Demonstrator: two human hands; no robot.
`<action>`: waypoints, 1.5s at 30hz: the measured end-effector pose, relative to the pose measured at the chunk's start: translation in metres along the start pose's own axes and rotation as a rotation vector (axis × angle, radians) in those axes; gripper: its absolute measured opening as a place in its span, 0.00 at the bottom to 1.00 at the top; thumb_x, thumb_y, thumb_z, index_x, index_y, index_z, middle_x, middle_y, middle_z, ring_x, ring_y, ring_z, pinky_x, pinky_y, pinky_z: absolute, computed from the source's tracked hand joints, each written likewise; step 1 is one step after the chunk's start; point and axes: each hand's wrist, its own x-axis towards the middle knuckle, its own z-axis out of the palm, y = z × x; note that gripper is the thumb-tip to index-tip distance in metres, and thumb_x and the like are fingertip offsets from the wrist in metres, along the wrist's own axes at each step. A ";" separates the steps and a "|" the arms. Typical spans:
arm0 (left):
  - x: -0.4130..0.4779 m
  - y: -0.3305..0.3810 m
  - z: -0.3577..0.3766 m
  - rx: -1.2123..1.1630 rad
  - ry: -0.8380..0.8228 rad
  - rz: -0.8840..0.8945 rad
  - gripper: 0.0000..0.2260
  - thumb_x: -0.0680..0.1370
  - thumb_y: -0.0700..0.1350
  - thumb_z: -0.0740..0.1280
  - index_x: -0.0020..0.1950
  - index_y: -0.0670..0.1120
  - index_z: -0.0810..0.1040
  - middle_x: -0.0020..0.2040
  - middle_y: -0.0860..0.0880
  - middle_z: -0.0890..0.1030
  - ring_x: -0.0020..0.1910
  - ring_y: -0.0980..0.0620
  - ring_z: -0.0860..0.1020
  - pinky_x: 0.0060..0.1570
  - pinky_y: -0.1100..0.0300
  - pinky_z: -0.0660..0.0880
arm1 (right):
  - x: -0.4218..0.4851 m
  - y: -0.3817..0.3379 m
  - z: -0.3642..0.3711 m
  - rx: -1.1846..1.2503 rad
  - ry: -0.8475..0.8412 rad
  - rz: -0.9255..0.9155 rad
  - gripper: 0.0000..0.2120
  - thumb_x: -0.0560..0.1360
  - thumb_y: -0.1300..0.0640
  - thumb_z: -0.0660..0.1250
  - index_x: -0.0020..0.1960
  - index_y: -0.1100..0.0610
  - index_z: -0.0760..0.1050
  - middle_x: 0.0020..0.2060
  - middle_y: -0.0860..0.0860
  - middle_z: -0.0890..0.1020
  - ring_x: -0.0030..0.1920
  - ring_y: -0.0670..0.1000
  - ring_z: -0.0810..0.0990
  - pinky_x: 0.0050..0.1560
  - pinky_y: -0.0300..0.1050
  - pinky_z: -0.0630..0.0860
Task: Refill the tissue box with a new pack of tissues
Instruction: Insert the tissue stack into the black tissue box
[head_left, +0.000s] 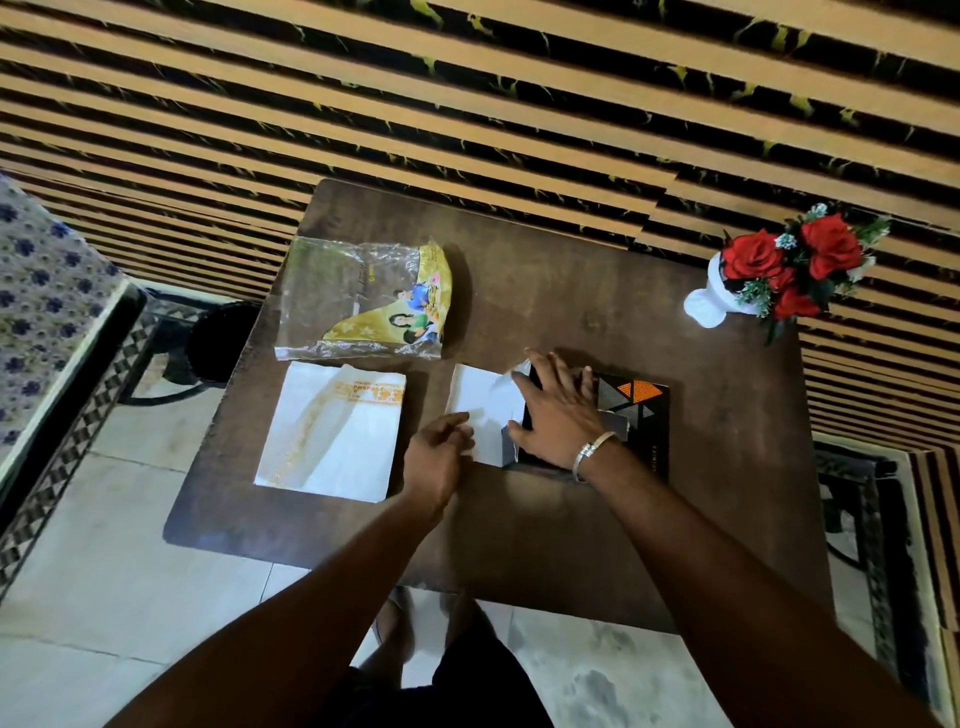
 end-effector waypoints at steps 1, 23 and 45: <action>0.001 0.001 0.000 0.092 -0.061 0.064 0.20 0.80 0.35 0.62 0.71 0.50 0.74 0.64 0.49 0.78 0.60 0.51 0.78 0.62 0.53 0.77 | 0.001 0.000 -0.001 -0.006 -0.013 0.013 0.35 0.75 0.42 0.63 0.78 0.52 0.57 0.80 0.51 0.50 0.80 0.59 0.48 0.75 0.69 0.46; -0.001 -0.005 0.005 0.955 -0.213 0.256 0.32 0.66 0.66 0.73 0.64 0.52 0.76 0.70 0.49 0.71 0.72 0.47 0.64 0.70 0.51 0.63 | -0.004 0.011 -0.023 -0.172 -0.276 -0.032 0.76 0.49 0.22 0.73 0.79 0.51 0.33 0.80 0.51 0.39 0.80 0.60 0.42 0.77 0.67 0.50; 0.007 0.031 -0.168 0.531 0.405 -0.134 0.37 0.71 0.49 0.78 0.73 0.38 0.65 0.70 0.41 0.72 0.68 0.38 0.70 0.56 0.52 0.70 | -0.005 0.003 -0.011 -0.348 -0.207 -0.069 0.58 0.55 0.28 0.71 0.78 0.42 0.48 0.77 0.58 0.50 0.75 0.63 0.52 0.71 0.69 0.55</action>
